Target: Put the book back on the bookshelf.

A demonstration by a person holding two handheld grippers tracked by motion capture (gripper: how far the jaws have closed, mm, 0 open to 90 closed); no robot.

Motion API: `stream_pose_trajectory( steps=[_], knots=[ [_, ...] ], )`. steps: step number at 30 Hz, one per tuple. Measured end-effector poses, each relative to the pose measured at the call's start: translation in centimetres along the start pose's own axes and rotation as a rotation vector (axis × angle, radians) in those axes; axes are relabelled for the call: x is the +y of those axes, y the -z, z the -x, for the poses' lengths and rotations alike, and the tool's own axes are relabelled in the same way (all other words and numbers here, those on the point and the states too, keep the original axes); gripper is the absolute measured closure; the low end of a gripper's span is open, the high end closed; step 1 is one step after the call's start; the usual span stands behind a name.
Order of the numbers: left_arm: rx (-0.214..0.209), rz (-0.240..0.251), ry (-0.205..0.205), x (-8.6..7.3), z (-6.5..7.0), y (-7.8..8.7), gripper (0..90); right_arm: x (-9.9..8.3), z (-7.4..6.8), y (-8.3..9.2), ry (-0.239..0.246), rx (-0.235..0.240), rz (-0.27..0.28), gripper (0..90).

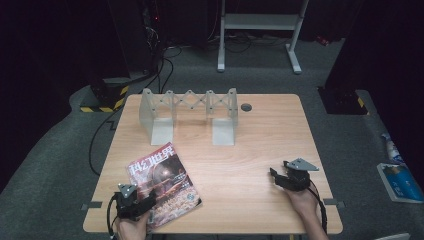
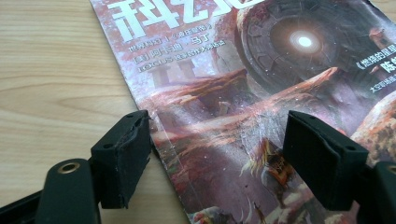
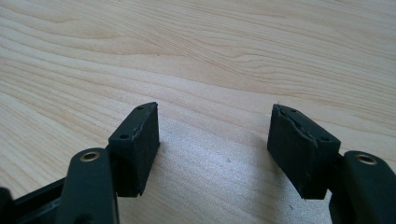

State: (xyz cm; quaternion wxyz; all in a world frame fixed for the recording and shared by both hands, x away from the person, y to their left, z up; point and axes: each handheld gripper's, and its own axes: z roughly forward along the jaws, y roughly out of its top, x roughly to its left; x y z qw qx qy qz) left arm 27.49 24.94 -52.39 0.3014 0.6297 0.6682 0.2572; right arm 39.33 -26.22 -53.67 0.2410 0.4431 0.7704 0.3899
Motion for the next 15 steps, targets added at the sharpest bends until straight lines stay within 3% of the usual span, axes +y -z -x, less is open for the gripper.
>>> stream_pose_trajectory(
  steps=[15],
  knots=[
    [-0.063, -0.010, -0.060, 1.0, 2.7, -1.3, 23.8, 0.0, 0.0, 0.0, -0.005, 0.003, -0.003, 34.0]
  ],
)
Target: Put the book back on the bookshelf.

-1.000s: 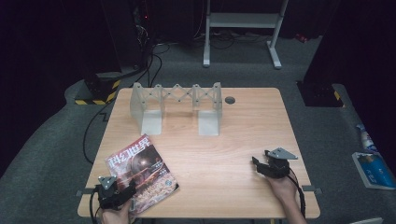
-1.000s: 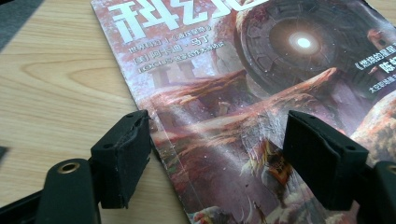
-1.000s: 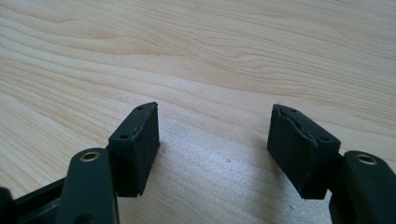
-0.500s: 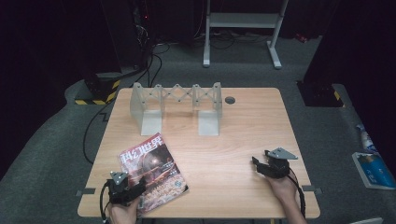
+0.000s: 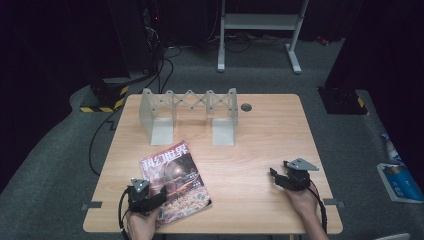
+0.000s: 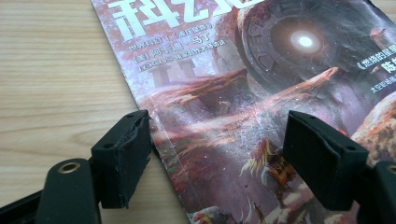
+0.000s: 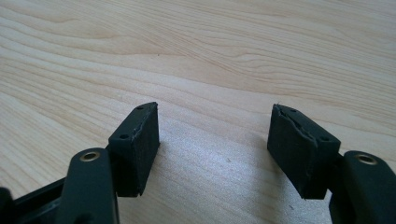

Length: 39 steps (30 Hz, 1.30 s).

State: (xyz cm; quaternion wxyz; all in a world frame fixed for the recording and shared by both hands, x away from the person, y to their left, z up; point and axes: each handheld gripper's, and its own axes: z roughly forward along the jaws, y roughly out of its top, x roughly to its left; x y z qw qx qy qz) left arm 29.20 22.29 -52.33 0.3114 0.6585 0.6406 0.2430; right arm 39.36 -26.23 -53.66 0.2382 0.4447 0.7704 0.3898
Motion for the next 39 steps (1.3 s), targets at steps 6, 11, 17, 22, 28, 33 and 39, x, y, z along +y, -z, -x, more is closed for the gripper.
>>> stream_pose_trajectory(
  steps=[6, 11, 17, 22, 28, 33, 39],
  knots=[
    [-0.022, -0.001, -0.020, 0.4, 1.1, -0.5, 23.8, 0.0, 0.0, 0.0, -0.001, 0.001, -0.002, 34.0],
    [-0.039, 0.000, -0.035, 0.6, 1.8, -0.9, 23.8, 0.0, 0.0, 0.0, 0.002, 0.001, -0.002, 34.0],
    [-0.057, -0.003, -0.060, 0.9, 2.5, -1.2, 23.8, 0.0, 0.0, 0.0, 0.002, 0.002, -0.004, 34.1],
    [-0.074, -0.006, -0.070, 1.0, 3.3, -1.4, 23.8, 0.1, 0.0, 0.0, 0.002, 0.003, -0.006, 34.0],
    [-0.090, -0.002, -0.086, 1.2, 4.1, -1.7, 23.8, 0.1, 0.1, 0.0, 0.005, 0.004, -0.007, 34.1],
    [-0.106, -0.001, -0.102, 1.3, 4.7, -1.9, 23.8, 0.1, 0.1, 0.0, 0.005, 0.004, -0.009, 34.3],
    [-0.115, -0.001, -0.112, 1.3, 5.4, -2.0, 23.8, 0.1, 0.1, 0.0, 0.008, 0.004, -0.009, 34.3]
  ],
)
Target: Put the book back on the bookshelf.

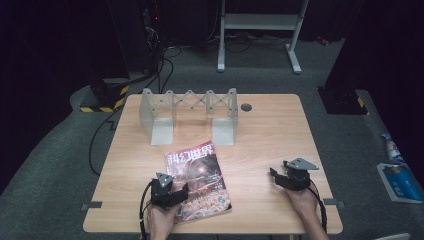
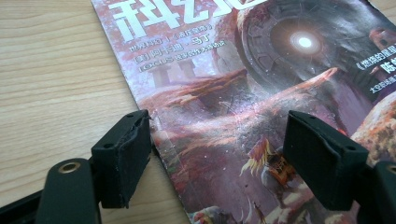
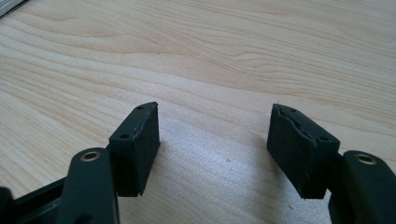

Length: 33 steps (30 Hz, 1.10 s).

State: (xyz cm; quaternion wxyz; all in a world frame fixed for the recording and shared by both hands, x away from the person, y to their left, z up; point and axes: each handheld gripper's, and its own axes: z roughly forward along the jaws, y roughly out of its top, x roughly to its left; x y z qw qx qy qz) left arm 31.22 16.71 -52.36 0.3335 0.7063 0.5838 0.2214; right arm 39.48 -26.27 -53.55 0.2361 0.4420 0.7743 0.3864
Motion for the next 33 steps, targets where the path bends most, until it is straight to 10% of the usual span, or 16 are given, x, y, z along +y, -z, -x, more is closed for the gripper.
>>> stream_pose_trajectory(
  steps=[33],
  knots=[
    [-0.055, -0.012, -0.055, 0.4, 3.4, -0.7, 24.0, 0.0, 0.0, 0.0, -0.003, -0.001, -0.005, 34.5]
  ],
)
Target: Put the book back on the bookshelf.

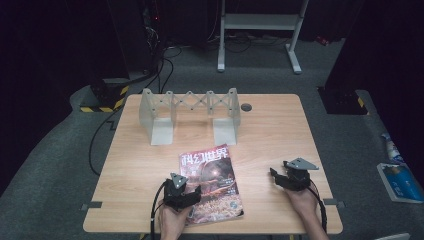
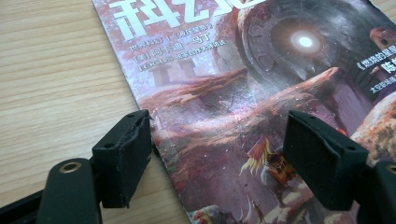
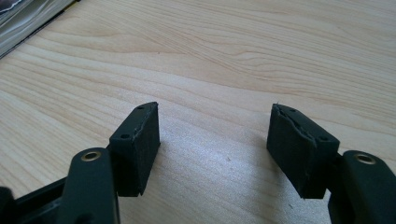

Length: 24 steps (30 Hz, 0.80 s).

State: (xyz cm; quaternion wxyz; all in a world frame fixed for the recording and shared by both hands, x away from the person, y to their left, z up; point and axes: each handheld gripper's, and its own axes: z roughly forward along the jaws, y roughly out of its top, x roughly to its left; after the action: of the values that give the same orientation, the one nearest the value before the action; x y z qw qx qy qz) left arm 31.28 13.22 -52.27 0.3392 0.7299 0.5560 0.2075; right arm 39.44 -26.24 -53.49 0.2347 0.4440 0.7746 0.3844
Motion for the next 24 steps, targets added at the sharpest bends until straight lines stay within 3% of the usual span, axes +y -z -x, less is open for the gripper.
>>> stream_pose_trajectory(
  steps=[15, 24],
  knots=[
    [-0.052, -0.001, -0.040, 0.9, 2.6, -1.2, 24.0, 0.0, 0.0, 0.0, -0.003, 0.001, -0.004, 34.7],
    [-0.078, 0.006, -0.058, 1.2, 2.9, -1.7, 23.8, 0.1, 0.0, 0.0, -0.003, 0.004, -0.008, 35.0]
  ],
)
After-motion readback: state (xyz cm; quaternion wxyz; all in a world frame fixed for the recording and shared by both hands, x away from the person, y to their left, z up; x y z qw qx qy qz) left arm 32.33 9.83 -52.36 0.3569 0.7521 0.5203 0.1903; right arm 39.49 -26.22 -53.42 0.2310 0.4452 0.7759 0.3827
